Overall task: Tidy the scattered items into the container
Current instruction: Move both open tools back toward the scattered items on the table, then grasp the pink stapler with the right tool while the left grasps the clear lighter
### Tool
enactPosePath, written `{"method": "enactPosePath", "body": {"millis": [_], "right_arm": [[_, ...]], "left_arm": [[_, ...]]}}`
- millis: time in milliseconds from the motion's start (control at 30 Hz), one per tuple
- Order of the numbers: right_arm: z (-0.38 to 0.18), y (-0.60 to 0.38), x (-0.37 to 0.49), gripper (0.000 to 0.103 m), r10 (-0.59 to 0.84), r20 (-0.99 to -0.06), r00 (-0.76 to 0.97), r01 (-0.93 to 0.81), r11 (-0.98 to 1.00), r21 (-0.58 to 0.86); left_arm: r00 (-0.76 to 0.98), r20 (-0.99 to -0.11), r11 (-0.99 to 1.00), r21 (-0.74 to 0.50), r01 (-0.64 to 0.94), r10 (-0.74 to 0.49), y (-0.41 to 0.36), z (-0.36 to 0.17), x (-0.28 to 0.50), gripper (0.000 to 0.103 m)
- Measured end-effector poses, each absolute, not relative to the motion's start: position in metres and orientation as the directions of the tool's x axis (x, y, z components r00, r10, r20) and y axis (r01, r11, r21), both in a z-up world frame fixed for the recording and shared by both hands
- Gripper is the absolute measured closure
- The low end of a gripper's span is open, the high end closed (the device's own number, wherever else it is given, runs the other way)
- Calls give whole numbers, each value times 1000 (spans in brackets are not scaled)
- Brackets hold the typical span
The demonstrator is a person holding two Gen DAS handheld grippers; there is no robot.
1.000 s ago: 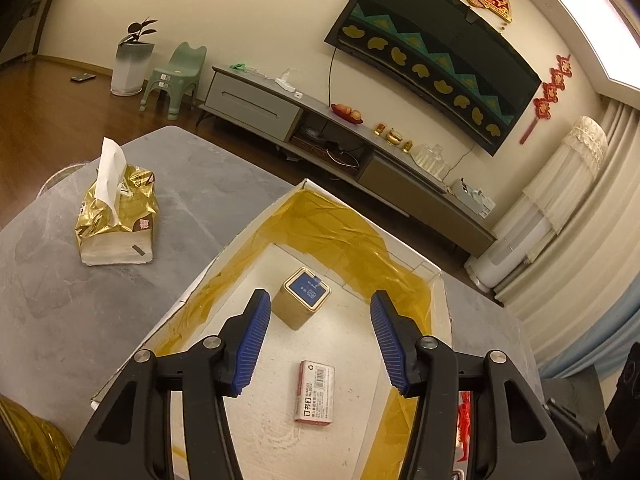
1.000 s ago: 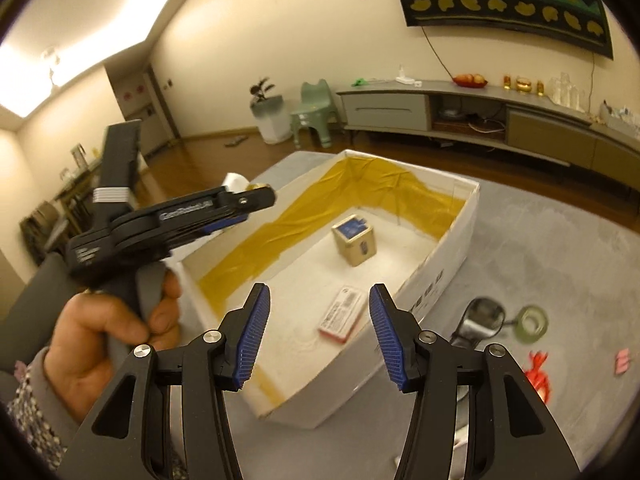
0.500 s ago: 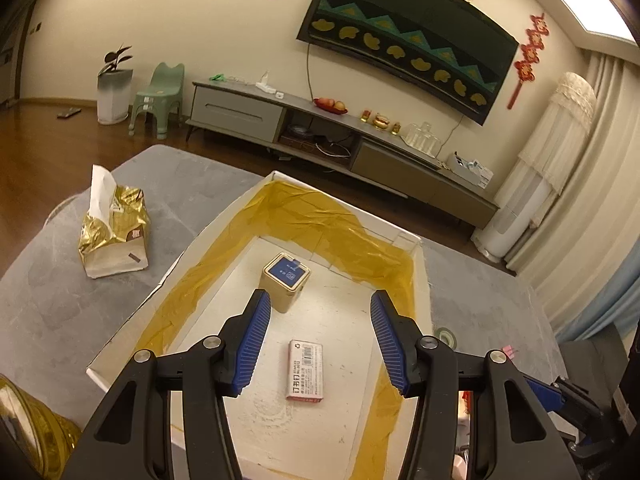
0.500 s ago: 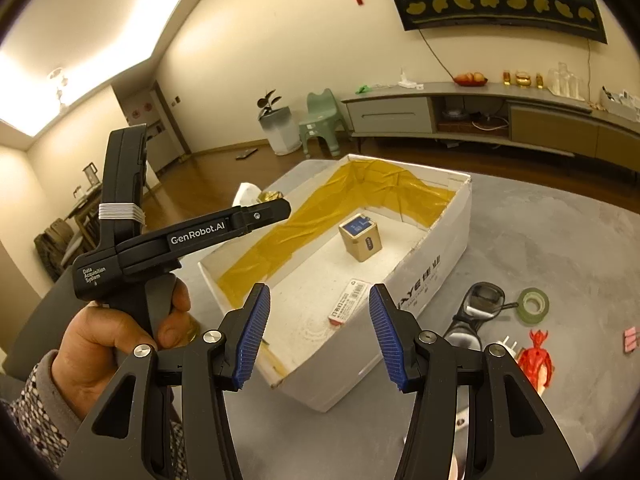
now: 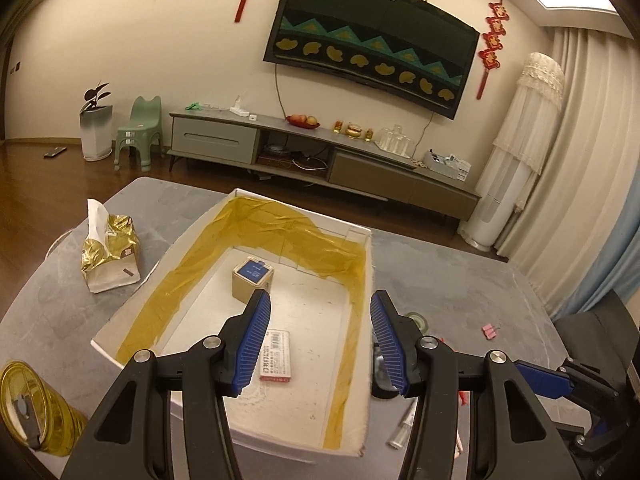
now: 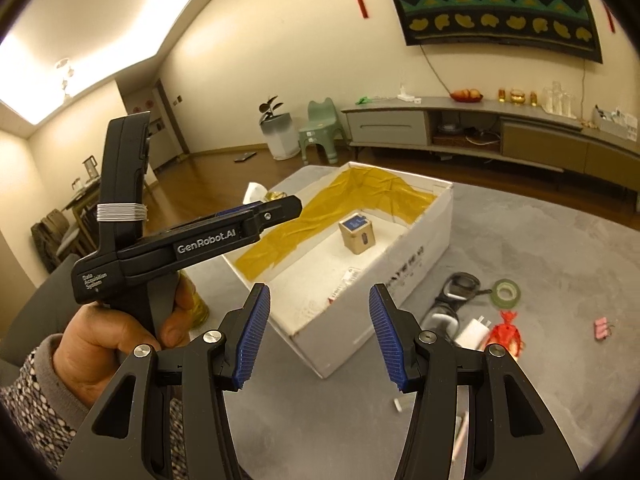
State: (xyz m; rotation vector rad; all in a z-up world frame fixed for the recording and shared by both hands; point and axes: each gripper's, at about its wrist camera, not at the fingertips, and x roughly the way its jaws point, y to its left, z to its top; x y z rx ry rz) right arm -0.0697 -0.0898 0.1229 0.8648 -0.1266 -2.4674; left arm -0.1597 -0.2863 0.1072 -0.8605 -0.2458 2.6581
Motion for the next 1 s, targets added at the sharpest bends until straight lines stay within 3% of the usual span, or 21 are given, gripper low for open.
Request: {"method": "enactPosePath", "body": {"millis": [467, 700, 1000], "right_arm": [[70, -15, -28, 48, -353, -653, -670, 218, -935, 281], [33, 11, -23, 48, -270, -731, -627, 135, -962, 239], [-2, -3, -35, 48, -232, -764, -602, 198, -970, 139]], "left_arm": [[-665, -525, -838, -209, -504, 531, -204, 96, -96, 49], [-561, -634, -794, -146, -590, 533, -148, 54, -86, 49], [-501, -761, -843, -110, -527, 413, -129, -20, -113, 52]]}}
